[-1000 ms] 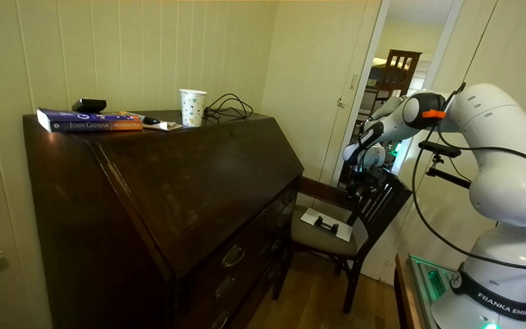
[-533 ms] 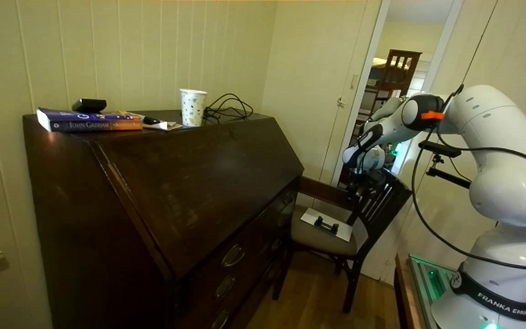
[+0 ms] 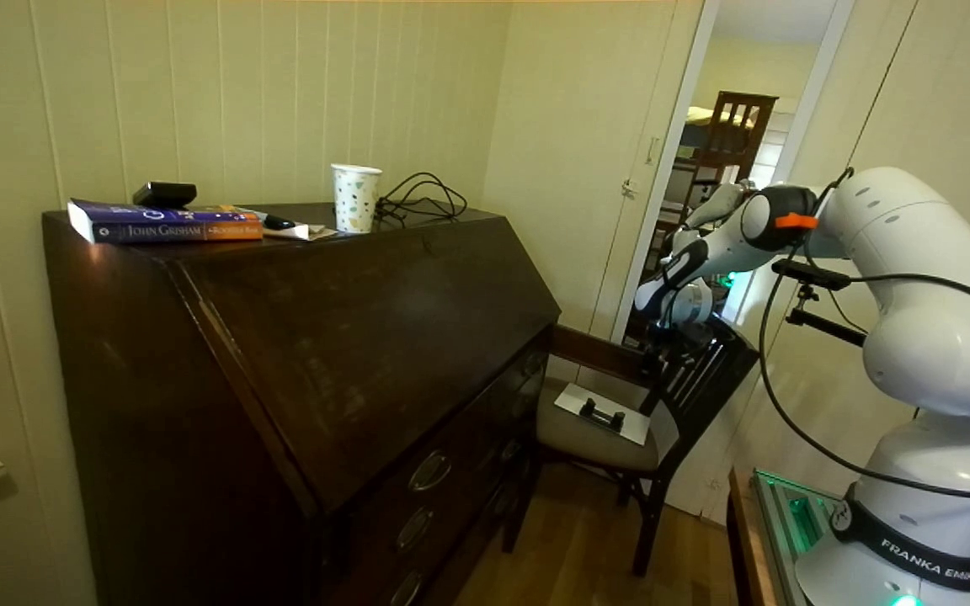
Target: Move the wooden rail on the right backwards.
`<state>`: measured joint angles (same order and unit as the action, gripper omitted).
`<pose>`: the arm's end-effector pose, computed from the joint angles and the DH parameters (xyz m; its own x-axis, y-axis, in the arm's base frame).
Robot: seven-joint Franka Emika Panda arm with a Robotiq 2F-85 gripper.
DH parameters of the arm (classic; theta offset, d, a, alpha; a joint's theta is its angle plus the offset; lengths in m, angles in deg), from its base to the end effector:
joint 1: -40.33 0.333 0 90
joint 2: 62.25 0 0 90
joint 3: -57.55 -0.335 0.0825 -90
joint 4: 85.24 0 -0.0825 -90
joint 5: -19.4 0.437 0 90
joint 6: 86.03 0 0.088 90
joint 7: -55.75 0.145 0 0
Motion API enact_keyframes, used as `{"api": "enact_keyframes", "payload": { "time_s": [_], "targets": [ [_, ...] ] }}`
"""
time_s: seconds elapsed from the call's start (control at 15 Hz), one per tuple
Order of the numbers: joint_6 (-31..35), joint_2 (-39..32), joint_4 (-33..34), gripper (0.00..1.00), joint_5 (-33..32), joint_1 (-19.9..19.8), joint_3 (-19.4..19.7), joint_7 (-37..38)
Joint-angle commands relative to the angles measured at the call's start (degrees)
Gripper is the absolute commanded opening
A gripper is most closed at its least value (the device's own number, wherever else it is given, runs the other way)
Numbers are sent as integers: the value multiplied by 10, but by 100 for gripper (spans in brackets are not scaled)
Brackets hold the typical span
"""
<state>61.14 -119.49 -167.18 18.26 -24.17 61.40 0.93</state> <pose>0.2954 -0.7243 0.0380 0.9829 -0.1825 0.0232 -0.1839 -0.9709 0.1534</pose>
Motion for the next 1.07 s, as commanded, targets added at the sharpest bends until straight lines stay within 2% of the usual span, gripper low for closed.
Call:
{"api": "enact_keyframes", "payload": {
  "time_s": [0.0,0.27,0.33,0.4,0.8,1.0],
  "targets": [
    [-16,3,20,100,13,-42,-46,-55],
    [-59,10,27,100,19,-71,-81,-118],
    [-61,13,25,100,16,-67,-78,-124],
    [-41,5,24,100,14,-53,-60,-96],
    [-42,4,24,100,14,-51,-59,-98],
    [-31,15,0,100,14,-55,-61,-104]
  ]
}}
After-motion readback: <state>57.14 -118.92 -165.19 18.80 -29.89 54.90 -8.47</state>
